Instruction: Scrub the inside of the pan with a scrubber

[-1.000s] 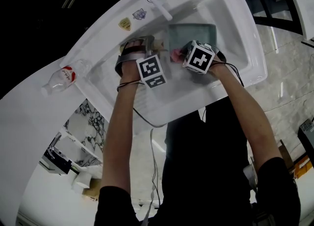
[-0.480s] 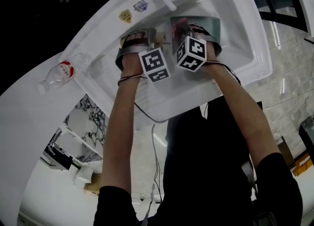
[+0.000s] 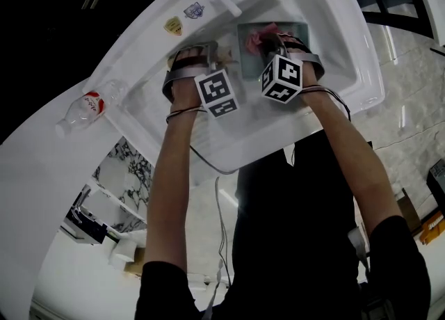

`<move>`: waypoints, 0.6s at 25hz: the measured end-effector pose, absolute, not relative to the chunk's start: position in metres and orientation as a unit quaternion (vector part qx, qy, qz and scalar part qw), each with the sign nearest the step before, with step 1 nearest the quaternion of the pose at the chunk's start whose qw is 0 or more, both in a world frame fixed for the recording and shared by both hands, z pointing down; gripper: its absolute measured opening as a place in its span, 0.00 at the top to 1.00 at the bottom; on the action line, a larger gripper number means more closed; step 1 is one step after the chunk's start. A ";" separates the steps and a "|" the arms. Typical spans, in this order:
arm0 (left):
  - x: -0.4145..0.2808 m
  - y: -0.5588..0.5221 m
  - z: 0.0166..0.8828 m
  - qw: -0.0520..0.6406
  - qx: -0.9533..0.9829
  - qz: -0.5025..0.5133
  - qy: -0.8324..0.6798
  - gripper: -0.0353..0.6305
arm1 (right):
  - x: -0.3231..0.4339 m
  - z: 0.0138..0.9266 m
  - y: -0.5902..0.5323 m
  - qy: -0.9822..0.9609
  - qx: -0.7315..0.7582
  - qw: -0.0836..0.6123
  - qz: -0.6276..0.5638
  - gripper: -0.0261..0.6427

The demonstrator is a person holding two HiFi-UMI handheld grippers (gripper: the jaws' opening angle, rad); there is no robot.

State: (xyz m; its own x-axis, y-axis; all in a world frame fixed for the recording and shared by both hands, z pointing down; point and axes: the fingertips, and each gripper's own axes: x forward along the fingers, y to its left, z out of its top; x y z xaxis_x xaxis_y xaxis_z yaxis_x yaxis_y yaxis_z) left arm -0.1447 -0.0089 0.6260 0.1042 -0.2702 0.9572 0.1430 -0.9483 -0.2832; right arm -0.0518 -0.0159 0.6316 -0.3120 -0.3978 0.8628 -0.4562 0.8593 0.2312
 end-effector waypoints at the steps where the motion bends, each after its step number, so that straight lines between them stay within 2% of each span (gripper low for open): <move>1: -0.145 -0.009 0.626 0.156 -0.727 -0.667 0.044 0.64 | -0.060 0.630 -0.006 -0.822 0.245 0.513 0.038 0.91; 4: -0.145 -0.009 0.626 0.157 -0.727 -0.667 0.043 0.64 | -0.083 0.629 0.021 -0.843 0.180 0.506 0.045 0.91; 10: -0.146 -0.011 0.631 0.176 -0.715 -0.676 0.039 0.66 | -0.078 0.635 0.064 -0.834 0.045 0.546 0.064 0.91; 15: -0.144 -0.004 0.641 0.149 -0.724 -0.672 0.042 0.72 | -0.047 0.636 0.038 -0.826 0.092 0.554 0.040 0.91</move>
